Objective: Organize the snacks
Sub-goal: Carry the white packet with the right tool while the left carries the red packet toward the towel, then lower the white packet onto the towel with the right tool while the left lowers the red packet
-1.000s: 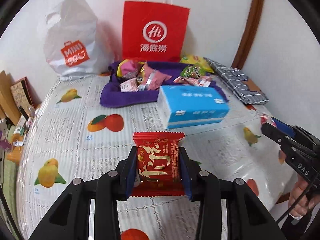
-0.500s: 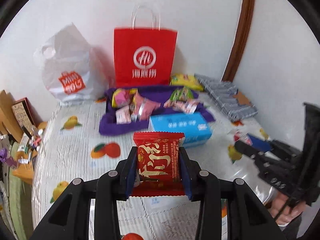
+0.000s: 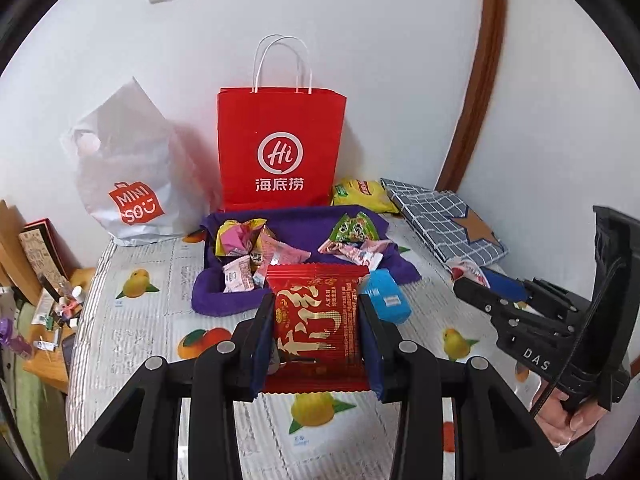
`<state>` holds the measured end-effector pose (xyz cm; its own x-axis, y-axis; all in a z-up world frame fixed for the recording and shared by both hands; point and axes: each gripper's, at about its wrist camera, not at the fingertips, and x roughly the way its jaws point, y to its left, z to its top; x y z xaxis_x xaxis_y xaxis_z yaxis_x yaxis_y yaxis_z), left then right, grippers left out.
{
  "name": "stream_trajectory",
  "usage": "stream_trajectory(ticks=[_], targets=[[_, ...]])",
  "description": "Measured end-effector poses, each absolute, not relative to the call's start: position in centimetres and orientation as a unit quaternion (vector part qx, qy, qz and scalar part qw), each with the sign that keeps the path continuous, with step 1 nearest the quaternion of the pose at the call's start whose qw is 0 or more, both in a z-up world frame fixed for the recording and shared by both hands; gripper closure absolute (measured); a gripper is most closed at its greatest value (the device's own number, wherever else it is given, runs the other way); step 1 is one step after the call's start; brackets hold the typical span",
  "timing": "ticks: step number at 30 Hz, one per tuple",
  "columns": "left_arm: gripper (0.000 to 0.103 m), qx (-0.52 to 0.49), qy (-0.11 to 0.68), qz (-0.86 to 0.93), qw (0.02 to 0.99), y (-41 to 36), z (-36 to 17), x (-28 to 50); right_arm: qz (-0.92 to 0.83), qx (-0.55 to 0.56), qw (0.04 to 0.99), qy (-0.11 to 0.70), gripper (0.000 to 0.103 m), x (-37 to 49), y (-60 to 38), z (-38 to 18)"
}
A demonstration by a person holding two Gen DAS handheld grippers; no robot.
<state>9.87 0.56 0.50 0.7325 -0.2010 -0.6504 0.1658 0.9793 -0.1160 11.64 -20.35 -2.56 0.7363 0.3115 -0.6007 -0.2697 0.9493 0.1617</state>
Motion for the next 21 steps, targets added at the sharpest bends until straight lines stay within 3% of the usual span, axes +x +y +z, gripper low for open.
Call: stream_trajectory(ticks=[9, 21], targets=[[0.066, -0.035, 0.345, -0.077, 0.935, 1.9, 1.7, 15.0, 0.167, 0.01, 0.94, 0.296, 0.068, 17.0, -17.6, 1.6], [0.066, -0.052, 0.343, -0.062, 0.936, 2.4, 2.0, 22.4, 0.162, 0.022, 0.941, 0.296, 0.068, 26.0, -16.2, 2.6]])
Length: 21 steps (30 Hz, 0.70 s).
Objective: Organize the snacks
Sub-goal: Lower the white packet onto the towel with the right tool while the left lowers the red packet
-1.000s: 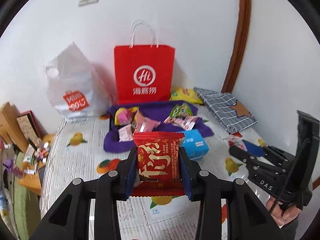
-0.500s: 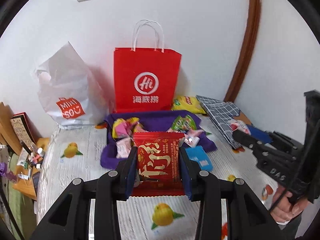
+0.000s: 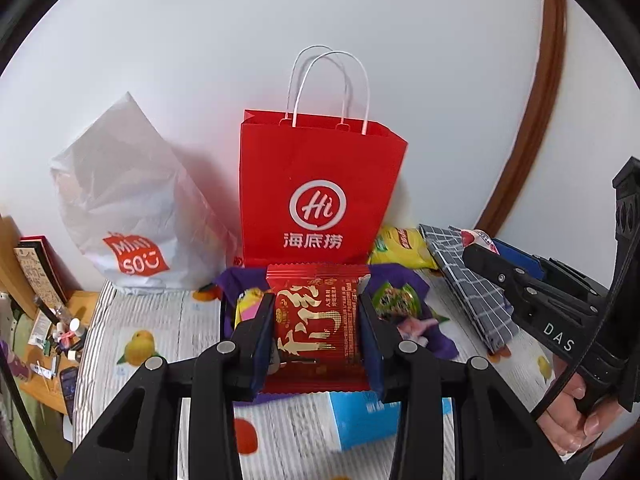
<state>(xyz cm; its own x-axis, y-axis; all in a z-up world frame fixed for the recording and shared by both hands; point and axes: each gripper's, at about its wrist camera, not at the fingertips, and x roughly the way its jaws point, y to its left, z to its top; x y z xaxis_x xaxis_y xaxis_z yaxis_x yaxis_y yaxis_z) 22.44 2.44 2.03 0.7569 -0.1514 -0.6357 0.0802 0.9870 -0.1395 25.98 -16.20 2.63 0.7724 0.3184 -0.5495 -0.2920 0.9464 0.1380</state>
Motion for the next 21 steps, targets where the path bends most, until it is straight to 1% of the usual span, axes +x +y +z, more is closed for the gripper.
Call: stream_trajectory(ticks=[7, 12, 21], targets=[[0.066, -0.05, 0.343, -0.059, 0.936, 2.0, 1.8, 26.4, 0.153, 0.022, 0.943, 0.294, 0.068, 29.2, -16.5, 1.8], [0.066, -0.042, 0.357, -0.062, 0.931, 1.4, 0.2, 28.8, 0.139, 0.023, 0.937, 0.319, 0.068, 31.7, -17.8, -0.1], [0.066, -0.03, 0.386, -0.044, 0.921, 2.1, -2.8, 32.4, 0.124, 0.019, 0.934, 0.336, 0.068, 34.5, -19.6, -2.5]])
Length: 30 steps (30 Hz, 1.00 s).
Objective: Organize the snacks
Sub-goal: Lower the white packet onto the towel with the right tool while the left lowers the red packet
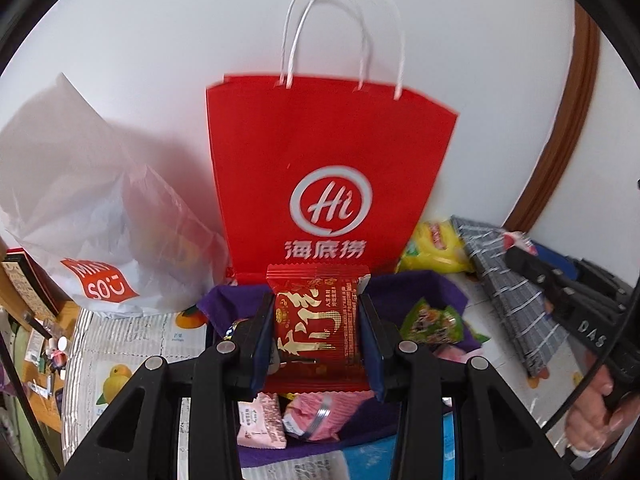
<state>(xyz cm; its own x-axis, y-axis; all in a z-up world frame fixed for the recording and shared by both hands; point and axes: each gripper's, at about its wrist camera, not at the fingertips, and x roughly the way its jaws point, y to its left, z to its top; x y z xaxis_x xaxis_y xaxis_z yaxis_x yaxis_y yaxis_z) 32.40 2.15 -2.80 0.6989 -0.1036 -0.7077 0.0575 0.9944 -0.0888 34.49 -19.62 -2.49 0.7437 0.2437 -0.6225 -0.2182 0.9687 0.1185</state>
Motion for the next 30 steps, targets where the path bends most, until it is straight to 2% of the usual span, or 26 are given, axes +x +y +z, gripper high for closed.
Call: stream_trajectory(ticks=[12, 30], targets=[[0.066, -0.04, 0.431, -0.012, 0.902, 4.0, -6.2, 35.3, 0.115, 0.015, 0.913, 0.392, 0.068, 38.2, -19.6, -7.4], [0.066, -0.07, 0.474, 0.006, 0.878, 6.1, -9.5, 37.5, 0.14, 0.02, 0.888, 0.438, 0.068, 39.9, -18.5, -10.8]])
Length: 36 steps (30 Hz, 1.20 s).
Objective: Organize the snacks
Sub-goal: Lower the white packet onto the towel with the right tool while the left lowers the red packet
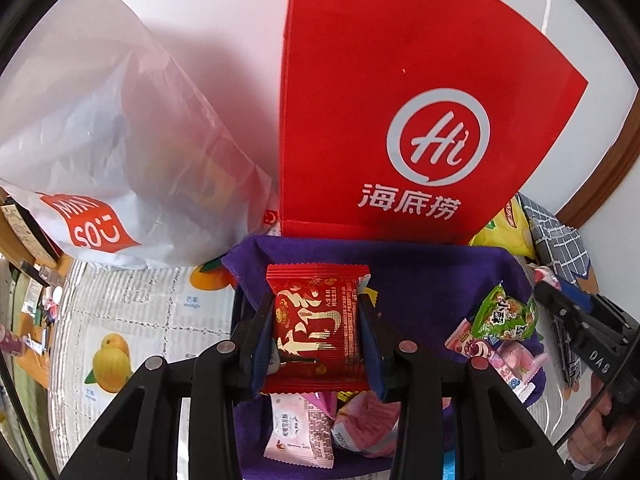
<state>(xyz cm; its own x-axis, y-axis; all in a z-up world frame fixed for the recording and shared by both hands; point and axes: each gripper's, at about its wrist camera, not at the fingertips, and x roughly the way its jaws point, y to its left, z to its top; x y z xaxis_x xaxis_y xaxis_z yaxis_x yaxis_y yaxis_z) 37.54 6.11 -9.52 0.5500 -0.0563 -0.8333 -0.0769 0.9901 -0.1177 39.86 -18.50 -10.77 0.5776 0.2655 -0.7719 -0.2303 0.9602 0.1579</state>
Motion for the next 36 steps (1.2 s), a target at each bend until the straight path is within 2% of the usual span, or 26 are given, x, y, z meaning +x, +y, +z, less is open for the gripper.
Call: stream_trajectory(ticks=[11, 36], targets=[[0.066, -0.068, 0.486, -0.023, 0.871, 4.6, -10.2, 37.6, 0.173, -0.015, 0.866, 0.47, 0.067, 39.8, -15.1, -13.1], [0.065, -0.038, 0.515, -0.014, 0.856, 3.3, -12.1, 38.1, 0.163, -0.052, 0.858, 0.484, 0.067, 39.7, -14.3, -13.5]])
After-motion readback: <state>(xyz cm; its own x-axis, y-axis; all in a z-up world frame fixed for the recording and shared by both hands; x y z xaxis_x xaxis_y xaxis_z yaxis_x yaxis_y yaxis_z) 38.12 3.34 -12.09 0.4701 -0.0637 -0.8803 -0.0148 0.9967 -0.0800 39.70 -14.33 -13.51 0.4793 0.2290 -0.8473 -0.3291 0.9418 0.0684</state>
